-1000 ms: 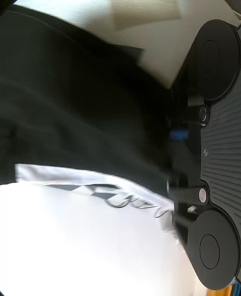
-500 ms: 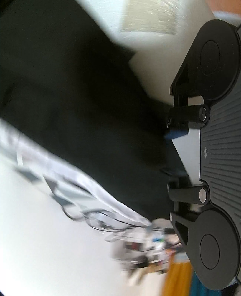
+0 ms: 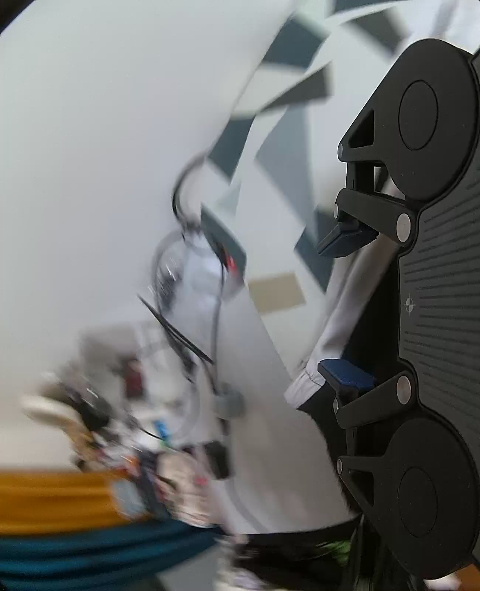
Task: Fold clothes
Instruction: 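Fold the garment over with the left gripper toward the right gripper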
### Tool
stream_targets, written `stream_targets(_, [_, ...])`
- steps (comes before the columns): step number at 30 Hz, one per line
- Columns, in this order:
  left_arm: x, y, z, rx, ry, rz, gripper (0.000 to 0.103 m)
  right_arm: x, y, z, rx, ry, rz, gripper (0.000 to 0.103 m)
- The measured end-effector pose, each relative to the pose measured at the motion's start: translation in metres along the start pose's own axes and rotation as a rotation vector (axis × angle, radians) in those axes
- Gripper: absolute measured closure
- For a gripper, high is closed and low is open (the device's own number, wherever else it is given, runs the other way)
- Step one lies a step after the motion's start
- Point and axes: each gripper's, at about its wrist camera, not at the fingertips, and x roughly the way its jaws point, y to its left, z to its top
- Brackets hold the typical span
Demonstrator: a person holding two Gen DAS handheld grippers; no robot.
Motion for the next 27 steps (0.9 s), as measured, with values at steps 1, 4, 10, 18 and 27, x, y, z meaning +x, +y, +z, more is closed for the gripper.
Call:
stream_targets(1, [-0.001,-0.002,-0.002,0.002,-0.007,0.01,0.077,0.012,0.001,0.004,-0.012,0.035,0.03,0.069])
stream_targets(4, [-0.003,-0.003,-0.005,-0.024,-0.022,0.03,0.078,0.036,0.0,-0.001,0.009,0.14,0.107,0.101])
stream_targets(10, [-0.006,0.001,-0.004,-0.106,-0.056,0.053,0.079,0.05,0.014,0.018,-0.045,0.102,0.098,0.102])
stream_targets(18, [-0.021,0.006,-0.008,-0.193,-0.001,0.054,0.038,0.08,0.011,0.006,-0.051,0.137,0.09,0.09])
stream_targets(27, [0.001,0.028,-0.015,-0.419,0.052,-0.067,0.028,0.014,-0.022,-0.011,0.167,0.013,0.06,0.068])
